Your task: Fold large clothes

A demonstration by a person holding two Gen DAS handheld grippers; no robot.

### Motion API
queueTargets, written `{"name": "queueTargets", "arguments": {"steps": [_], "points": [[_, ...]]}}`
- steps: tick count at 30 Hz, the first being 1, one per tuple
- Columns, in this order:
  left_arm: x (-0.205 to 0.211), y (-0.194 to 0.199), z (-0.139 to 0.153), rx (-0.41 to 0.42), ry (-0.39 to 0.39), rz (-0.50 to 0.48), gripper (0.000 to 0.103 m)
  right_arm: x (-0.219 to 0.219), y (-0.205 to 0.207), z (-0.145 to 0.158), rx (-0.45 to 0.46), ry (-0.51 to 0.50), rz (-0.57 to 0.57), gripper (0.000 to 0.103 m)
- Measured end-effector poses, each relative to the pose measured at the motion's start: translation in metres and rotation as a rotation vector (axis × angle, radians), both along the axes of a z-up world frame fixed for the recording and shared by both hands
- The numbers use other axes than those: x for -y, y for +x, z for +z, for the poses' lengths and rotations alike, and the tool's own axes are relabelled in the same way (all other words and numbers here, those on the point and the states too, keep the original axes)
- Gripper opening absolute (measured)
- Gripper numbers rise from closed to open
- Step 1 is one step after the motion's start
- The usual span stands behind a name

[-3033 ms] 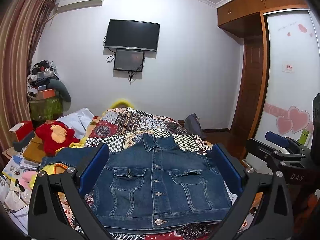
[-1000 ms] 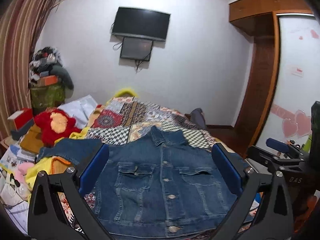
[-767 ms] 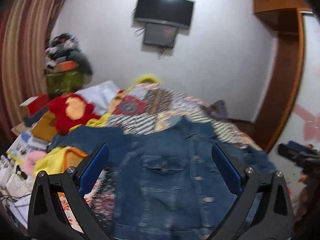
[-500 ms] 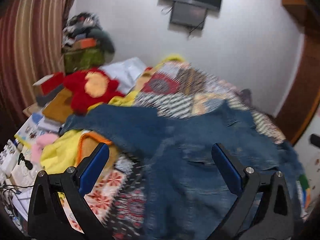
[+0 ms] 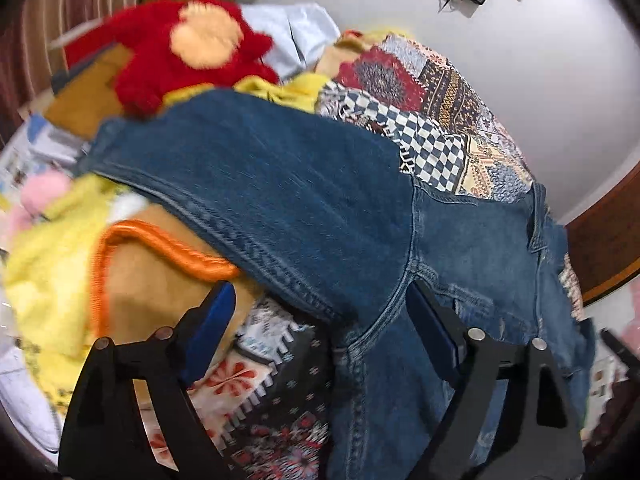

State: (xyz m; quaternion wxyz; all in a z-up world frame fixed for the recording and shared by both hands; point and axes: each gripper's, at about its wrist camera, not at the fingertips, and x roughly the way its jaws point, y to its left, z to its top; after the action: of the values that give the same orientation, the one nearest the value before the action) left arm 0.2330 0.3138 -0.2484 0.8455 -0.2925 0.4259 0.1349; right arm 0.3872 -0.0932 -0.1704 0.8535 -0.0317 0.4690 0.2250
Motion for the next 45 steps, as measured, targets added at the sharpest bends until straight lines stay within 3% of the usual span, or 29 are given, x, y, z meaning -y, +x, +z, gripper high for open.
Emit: {"name": "queueTargets", "arguments": {"steps": [3, 7, 9, 11, 13, 15, 18, 20, 24, 28, 32, 34, 39, 41, 42, 43, 45], "points": [[-0.006, 0.010, -0.009, 0.002, -0.065, -0.001, 0.074, -0.006, 0.010, -0.017, -0.050, -0.004, 0.020, 0.103], [-0.022, 0.022, -0.017, -0.013, -0.122, 0.072, 0.047, -0.014, 0.021, -0.038, -0.115, -0.008, 0.052, 0.103], [-0.029, 0.026, -0.020, -0.005, -0.157, 0.091, 0.043, -0.018, 0.024, -0.051, -0.168, -0.002, 0.070, 0.103], [-0.033, 0.031, -0.023, -0.022, -0.149, 0.115, 0.031, -0.022, 0.026, -0.063, -0.218, 0.003, 0.081, 0.103], [-0.034, 0.036, -0.023, -0.041, -0.124, 0.138, 0.017, -0.024, 0.026, -0.072, -0.254, 0.002, 0.079, 0.103], [-0.025, 0.039, -0.015, -0.039, -0.064, 0.146, 0.013, -0.023, 0.026, -0.075, -0.281, 0.016, 0.076, 0.103], [0.008, 0.045, 0.019, -0.019, 0.183, 0.085, 0.013, -0.020, 0.026, -0.067, -0.269, 0.039, 0.063, 0.103], [0.033, 0.048, 0.046, 0.034, 0.290, 0.026, 0.013, -0.016, 0.025, -0.058, -0.257, 0.057, 0.059, 0.103], [0.065, 0.057, 0.080, 0.136, 0.265, -0.086, 0.012, -0.009, 0.019, -0.032, -0.209, 0.089, 0.049, 0.103], [0.100, 0.073, 0.065, 0.091, 0.241, -0.184, 0.012, 0.003, 0.006, -0.008, -0.154, 0.104, 0.053, 0.103], [0.107, 0.083, 0.009, -0.033, 0.104, -0.212, 0.012, 0.017, -0.005, 0.012, -0.110, 0.111, 0.051, 0.103], [0.097, 0.082, -0.008, -0.043, 0.021, -0.202, 0.012, 0.026, -0.011, 0.019, -0.093, 0.118, 0.043, 0.103], [0.075, 0.073, -0.005, -0.047, -0.017, -0.174, 0.015, 0.047, -0.014, 0.028, -0.070, 0.119, 0.008, 0.103], [0.071, 0.069, 0.004, -0.048, 0.004, -0.173, 0.037, 0.053, -0.012, 0.027, -0.075, 0.124, -0.013, 0.103], [0.071, 0.067, 0.007, -0.038, 0.016, -0.170, 0.060, 0.055, -0.011, 0.025, -0.079, 0.128, -0.019, 0.103], [0.069, 0.062, 0.013, -0.014, 0.031, -0.159, 0.073, 0.057, -0.009, 0.024, -0.085, 0.135, -0.027, 0.103], [0.056, 0.058, 0.023, 0.015, 0.054, -0.124, 0.076, 0.058, -0.007, 0.021, -0.098, 0.151, -0.037, 0.103]]}}
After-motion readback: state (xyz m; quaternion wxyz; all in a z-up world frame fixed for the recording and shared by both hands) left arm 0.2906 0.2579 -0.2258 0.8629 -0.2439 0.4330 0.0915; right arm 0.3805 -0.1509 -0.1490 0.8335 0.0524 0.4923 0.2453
